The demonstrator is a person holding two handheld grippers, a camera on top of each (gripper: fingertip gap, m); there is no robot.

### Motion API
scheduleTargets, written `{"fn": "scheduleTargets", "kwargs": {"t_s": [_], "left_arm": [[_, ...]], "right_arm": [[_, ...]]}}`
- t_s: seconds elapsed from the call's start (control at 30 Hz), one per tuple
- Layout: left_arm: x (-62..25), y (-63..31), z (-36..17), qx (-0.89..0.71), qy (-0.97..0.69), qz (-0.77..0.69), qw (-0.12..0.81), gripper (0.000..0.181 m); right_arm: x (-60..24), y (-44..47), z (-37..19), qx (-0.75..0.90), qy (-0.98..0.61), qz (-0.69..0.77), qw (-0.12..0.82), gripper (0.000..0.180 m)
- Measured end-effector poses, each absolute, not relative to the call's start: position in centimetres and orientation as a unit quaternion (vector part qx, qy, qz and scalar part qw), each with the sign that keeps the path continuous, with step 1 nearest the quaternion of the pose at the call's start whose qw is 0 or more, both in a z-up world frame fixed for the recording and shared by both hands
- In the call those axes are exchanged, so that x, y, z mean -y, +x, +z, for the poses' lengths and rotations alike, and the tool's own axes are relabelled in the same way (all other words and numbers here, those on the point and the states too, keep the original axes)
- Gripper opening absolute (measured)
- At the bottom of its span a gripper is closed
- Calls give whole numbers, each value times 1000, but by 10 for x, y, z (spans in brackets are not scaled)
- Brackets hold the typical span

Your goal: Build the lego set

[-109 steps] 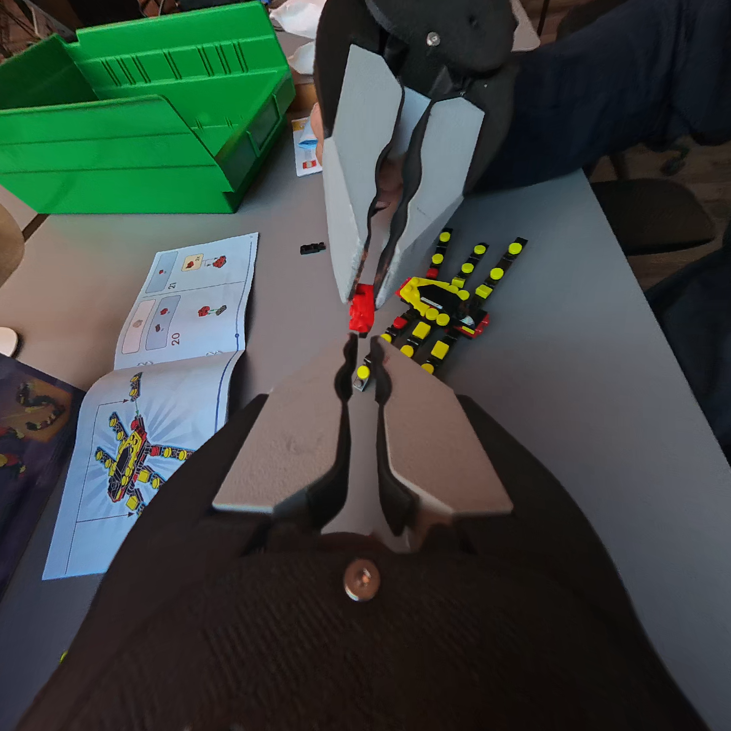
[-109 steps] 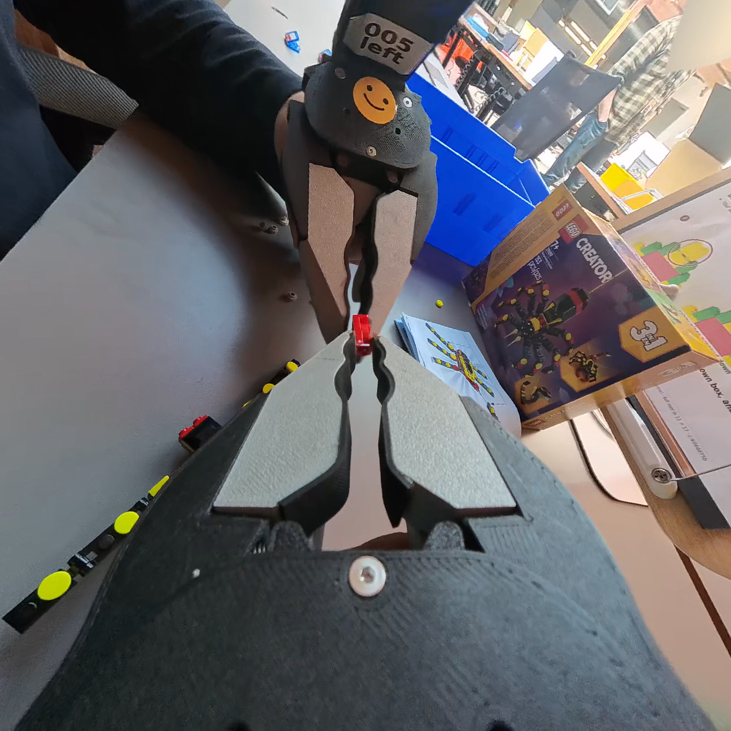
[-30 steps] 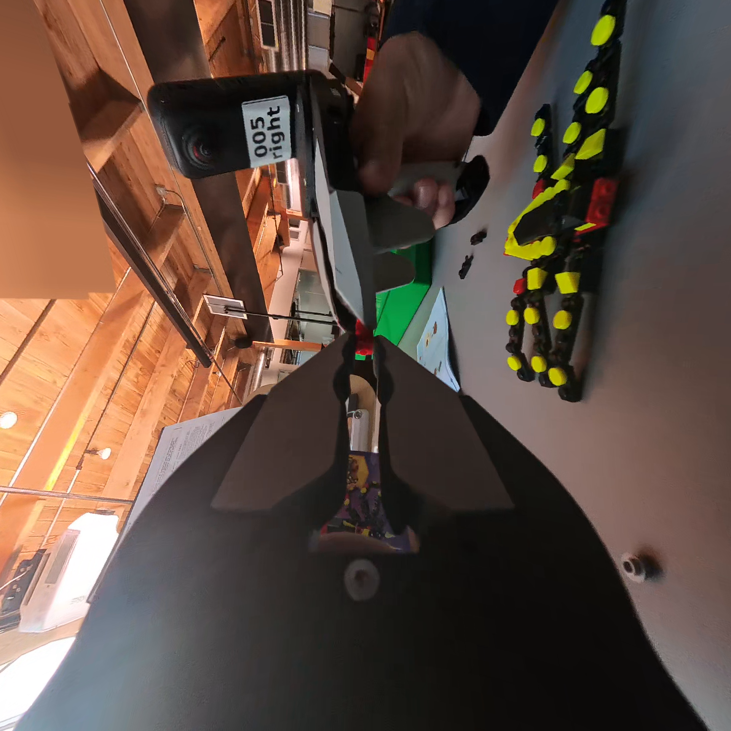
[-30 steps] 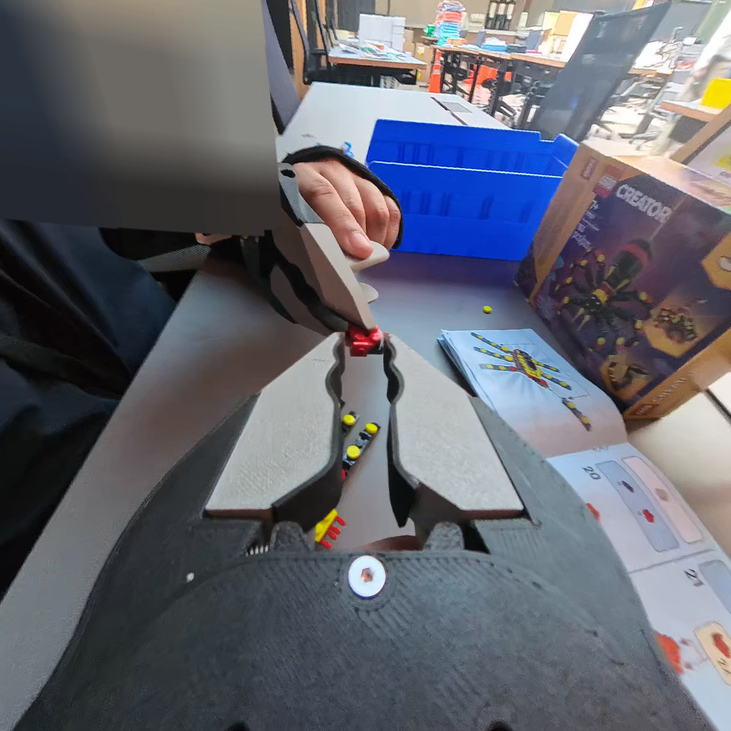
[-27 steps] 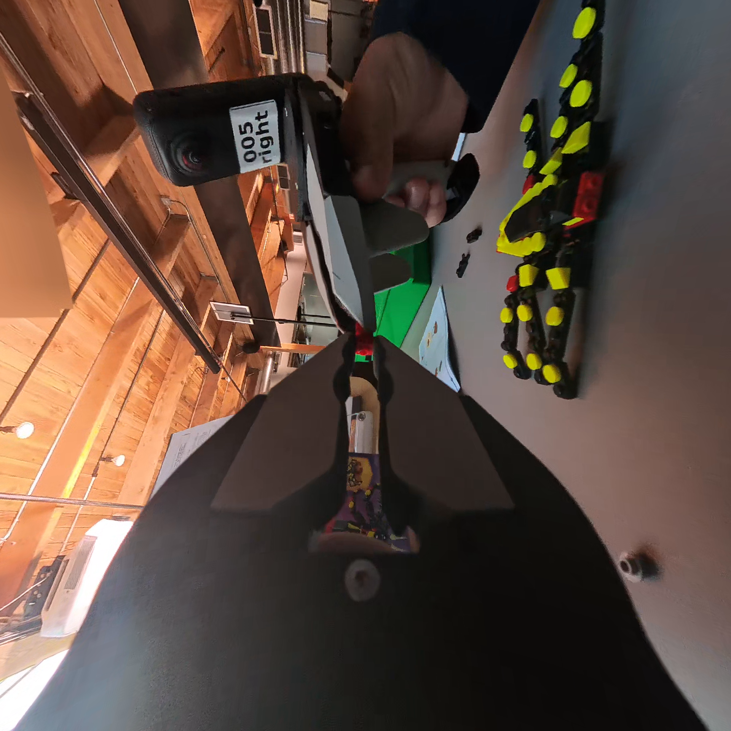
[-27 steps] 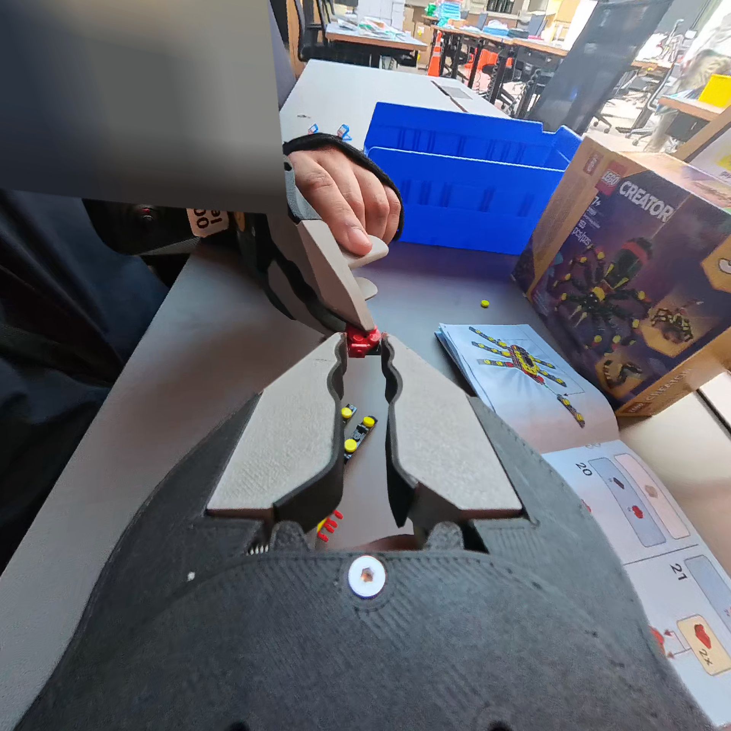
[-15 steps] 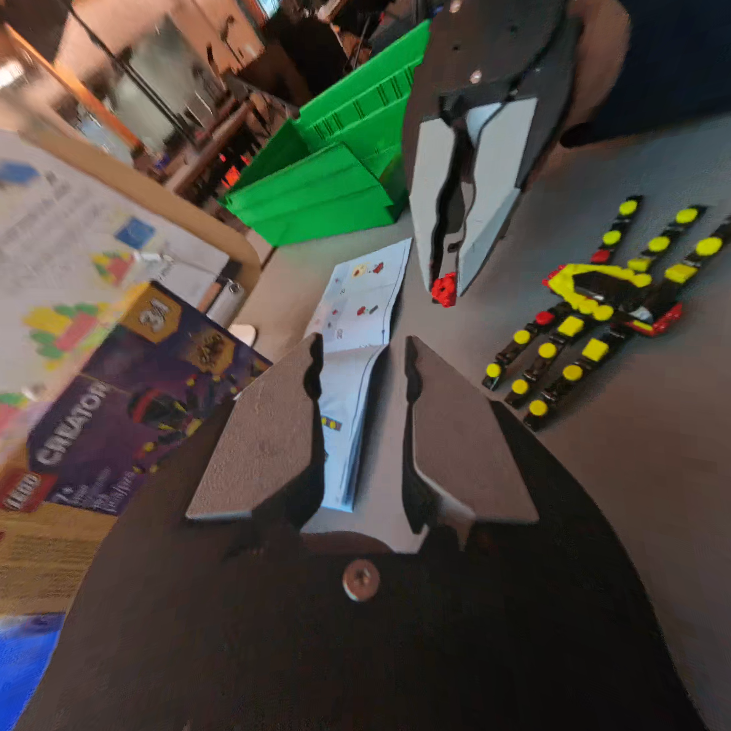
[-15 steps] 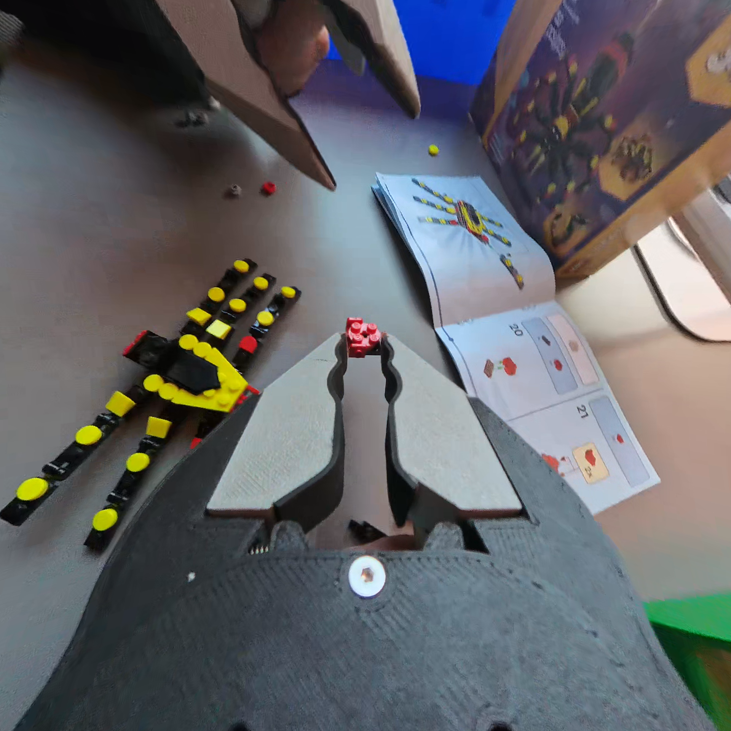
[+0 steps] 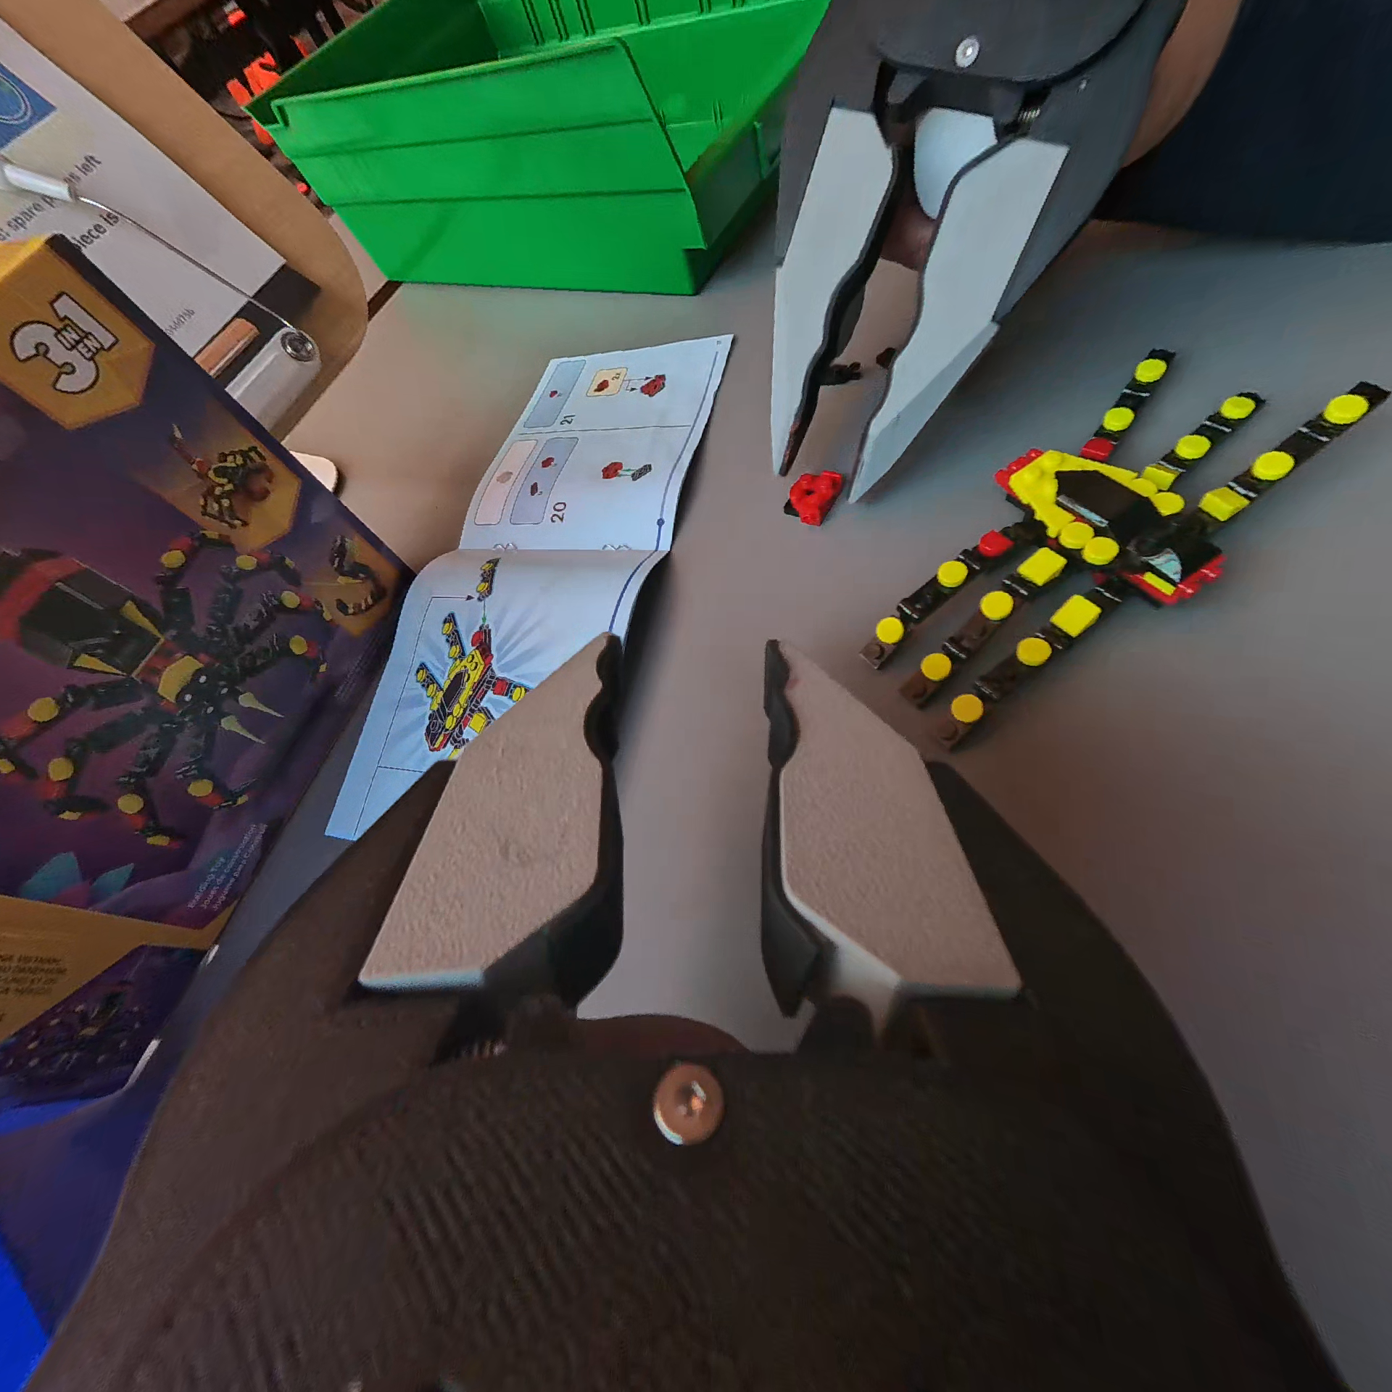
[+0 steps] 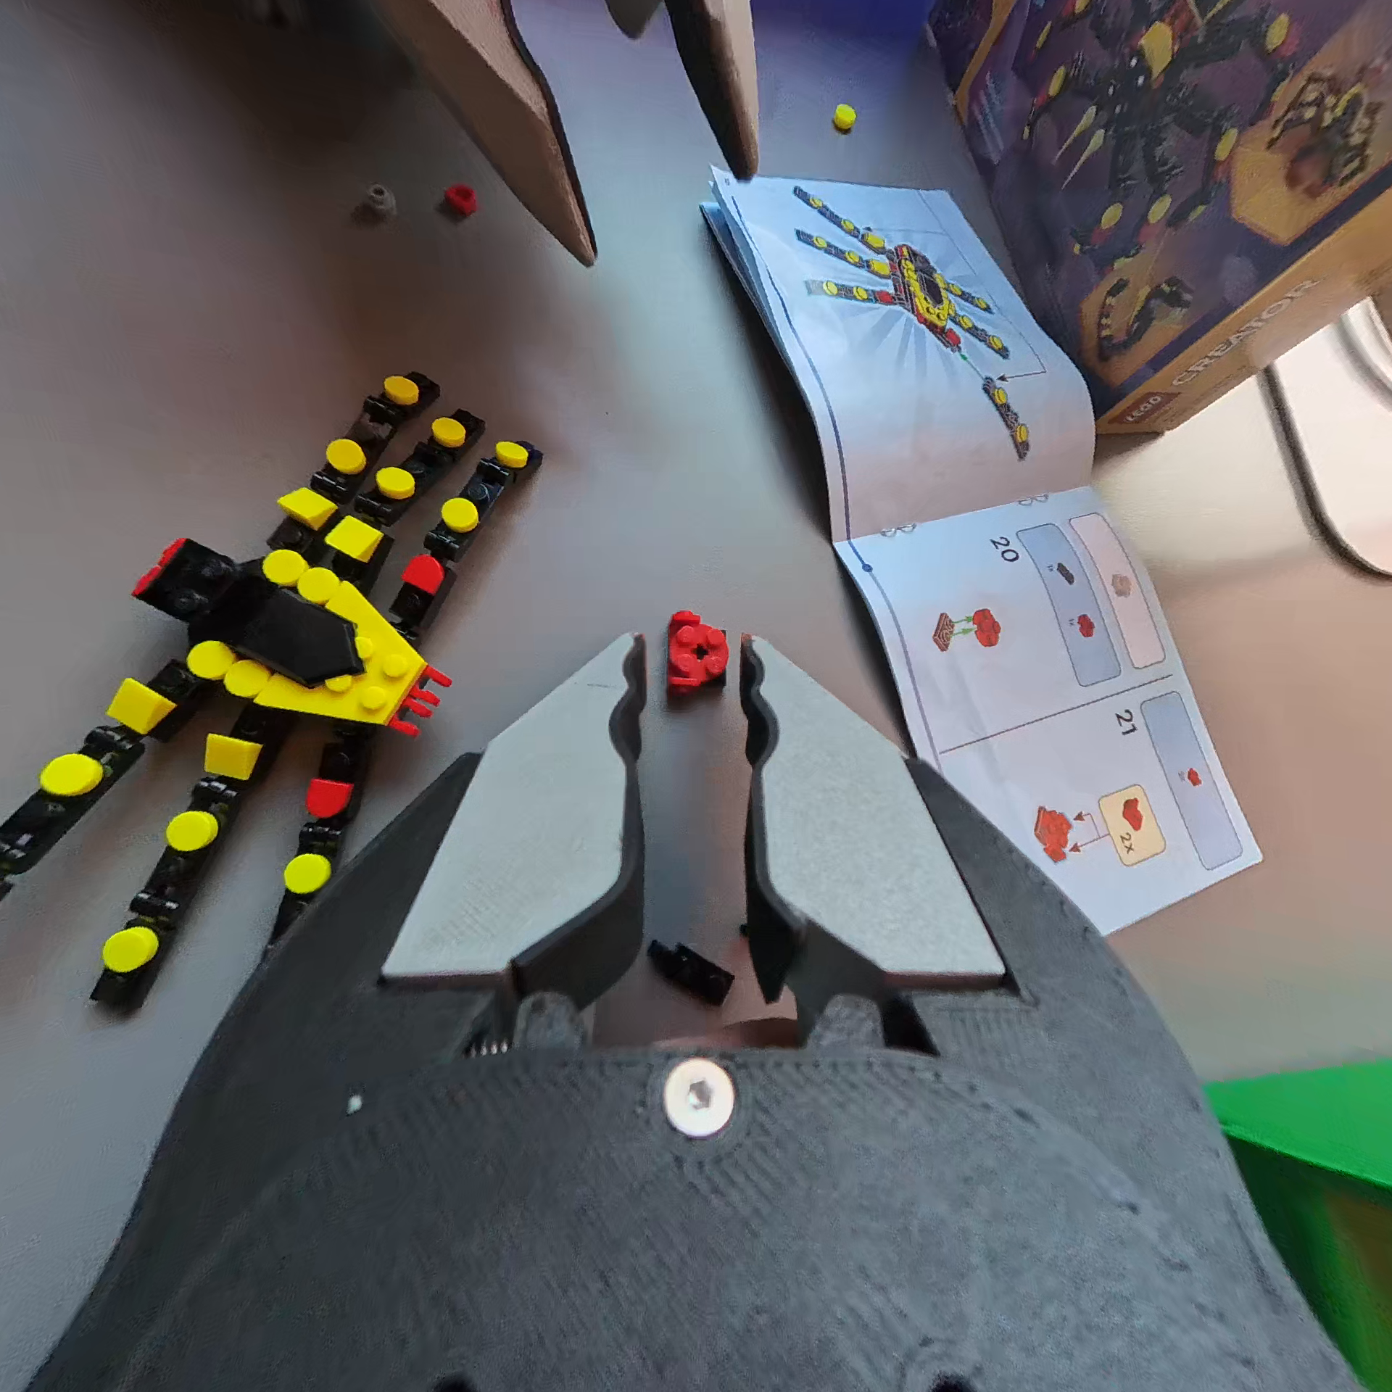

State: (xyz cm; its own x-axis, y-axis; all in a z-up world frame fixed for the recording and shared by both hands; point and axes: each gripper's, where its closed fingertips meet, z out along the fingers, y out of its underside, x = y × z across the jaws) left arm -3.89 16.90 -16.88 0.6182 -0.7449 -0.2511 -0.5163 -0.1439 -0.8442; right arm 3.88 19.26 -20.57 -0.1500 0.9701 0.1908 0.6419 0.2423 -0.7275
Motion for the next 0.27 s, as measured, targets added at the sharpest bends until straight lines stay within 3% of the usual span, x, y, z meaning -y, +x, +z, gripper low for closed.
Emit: {"fn": "scheduleTargets", "kwargs": {"t_s": [0.03, 0.27], "left_arm": [[-169, -39, -169, -422, -749, -113, 499, 35], [-172, -45, -178, -417, -763, -107, 482, 35]], "right_arm": [[-192, 39, -202, 715, -561, 255, 331, 22], [-225, 64, -166, 663, -584, 247, 398, 23]]}}
